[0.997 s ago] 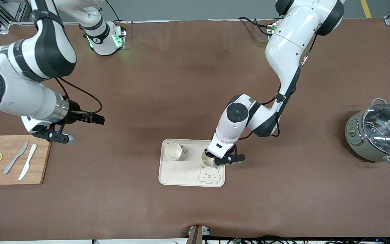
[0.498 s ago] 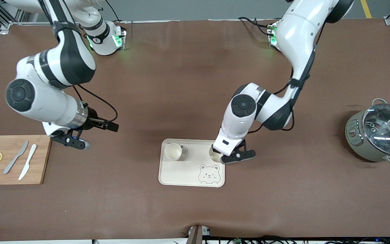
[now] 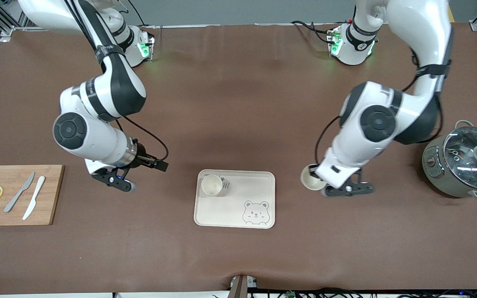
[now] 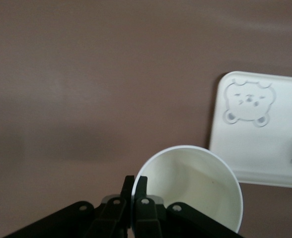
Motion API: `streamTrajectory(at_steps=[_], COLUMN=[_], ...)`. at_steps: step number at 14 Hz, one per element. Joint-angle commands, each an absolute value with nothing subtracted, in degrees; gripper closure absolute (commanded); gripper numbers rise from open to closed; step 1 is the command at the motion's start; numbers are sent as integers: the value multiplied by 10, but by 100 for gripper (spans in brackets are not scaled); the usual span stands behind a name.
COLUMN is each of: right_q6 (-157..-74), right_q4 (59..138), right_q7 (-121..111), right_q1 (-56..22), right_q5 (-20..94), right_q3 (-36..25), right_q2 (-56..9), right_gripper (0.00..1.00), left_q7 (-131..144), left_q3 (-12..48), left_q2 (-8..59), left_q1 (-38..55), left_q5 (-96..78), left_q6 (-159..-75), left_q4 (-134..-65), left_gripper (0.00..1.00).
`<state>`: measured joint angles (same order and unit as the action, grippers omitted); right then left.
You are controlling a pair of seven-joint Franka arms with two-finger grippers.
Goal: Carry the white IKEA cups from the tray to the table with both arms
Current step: 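Lift the cup off the tray with the left gripper while the right gripper descends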
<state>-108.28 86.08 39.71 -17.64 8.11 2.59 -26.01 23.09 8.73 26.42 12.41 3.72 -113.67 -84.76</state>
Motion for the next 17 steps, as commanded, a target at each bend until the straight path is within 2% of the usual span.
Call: streamTrajectory(at_steps=[1, 8, 17], right_q6=[-1084, -1131, -1169], right_q4=[831, 829, 813], right_q7=[417, 460, 496], right_q1=[-186, -214, -239], right_q5=[87, 87, 87], right_q3=[23, 23, 22], right_q2=[-282, -315, -366], right_gripper=[0, 0, 0], left_q7=[158, 70, 65], left_q3=[95, 95, 95], left_q2=[222, 214, 197], left_q1=[77, 14, -7], left_q5=[22, 19, -38], left_q6=[-1139, -1135, -1327], left_q4=[-903, -913, -1035], left_gripper=[100, 100, 100])
